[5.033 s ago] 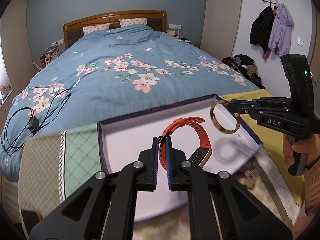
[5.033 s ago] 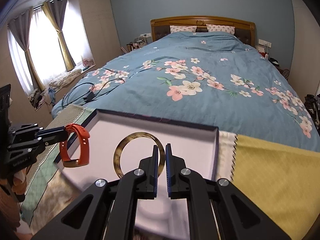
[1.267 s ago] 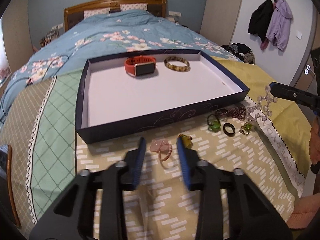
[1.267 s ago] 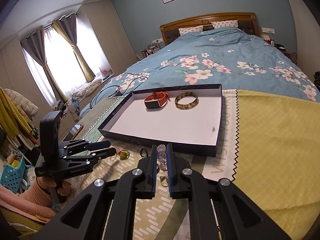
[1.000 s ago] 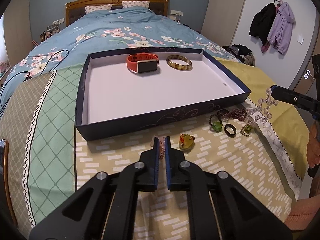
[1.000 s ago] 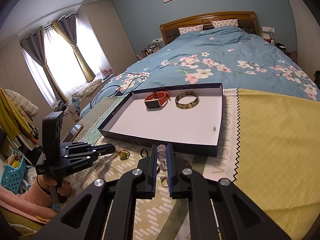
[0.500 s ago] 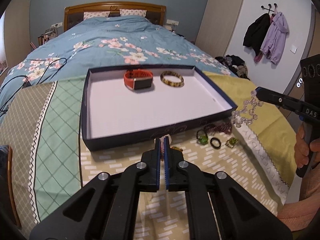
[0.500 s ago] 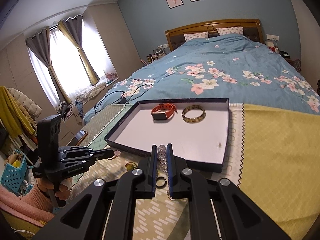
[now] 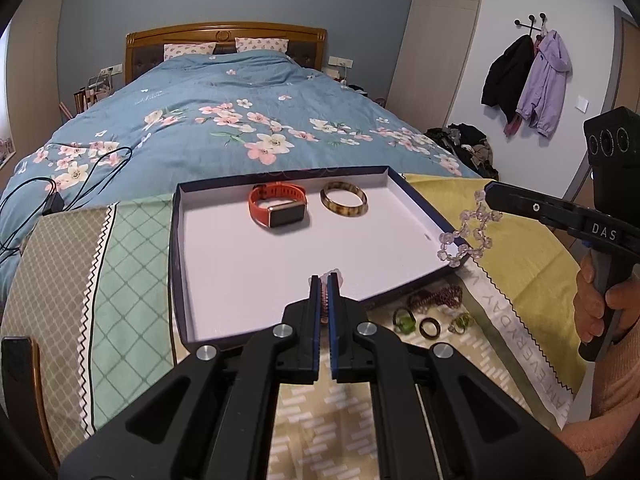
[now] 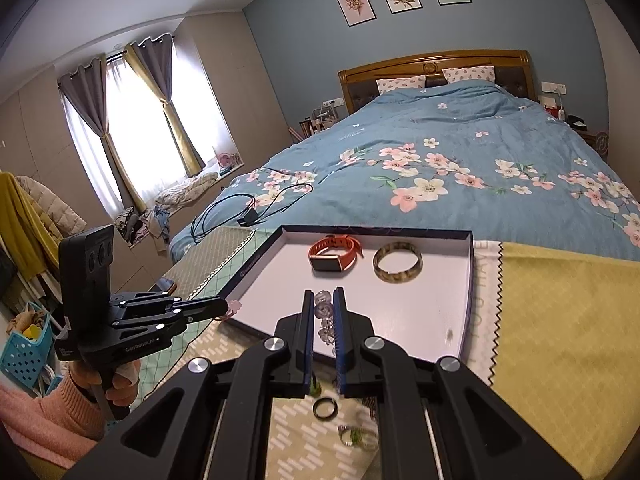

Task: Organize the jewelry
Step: 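Carry the hair tie and crystal bracelet into the box lid and release both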

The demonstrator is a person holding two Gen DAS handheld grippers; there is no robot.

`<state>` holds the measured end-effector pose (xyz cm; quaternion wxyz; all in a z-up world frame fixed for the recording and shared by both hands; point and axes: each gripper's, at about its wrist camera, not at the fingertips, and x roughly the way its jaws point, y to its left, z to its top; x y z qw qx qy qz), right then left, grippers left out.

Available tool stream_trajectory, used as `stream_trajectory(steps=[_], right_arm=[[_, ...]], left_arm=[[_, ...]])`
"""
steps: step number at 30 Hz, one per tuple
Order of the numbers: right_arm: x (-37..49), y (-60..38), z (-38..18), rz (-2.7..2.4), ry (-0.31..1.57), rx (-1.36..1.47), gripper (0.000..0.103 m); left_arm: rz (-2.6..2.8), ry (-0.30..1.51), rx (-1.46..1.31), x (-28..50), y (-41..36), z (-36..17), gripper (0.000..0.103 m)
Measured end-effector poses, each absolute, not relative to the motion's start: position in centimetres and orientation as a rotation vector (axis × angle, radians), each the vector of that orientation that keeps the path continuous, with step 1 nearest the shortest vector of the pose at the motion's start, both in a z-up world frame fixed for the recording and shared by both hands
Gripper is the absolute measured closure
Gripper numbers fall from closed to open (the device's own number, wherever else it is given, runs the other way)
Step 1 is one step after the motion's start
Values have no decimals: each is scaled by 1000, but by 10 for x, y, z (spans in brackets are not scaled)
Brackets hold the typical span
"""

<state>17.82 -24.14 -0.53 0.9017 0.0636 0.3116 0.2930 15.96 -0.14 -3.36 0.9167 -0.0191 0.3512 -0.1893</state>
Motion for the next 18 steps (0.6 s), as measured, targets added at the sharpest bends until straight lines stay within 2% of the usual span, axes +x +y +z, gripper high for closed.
stream_trajectory(steps=[18], right_arm=[[236,-220,-13,584,672,107,95]], left_arm=[[-347,750,7,203,-2,-41,100]])
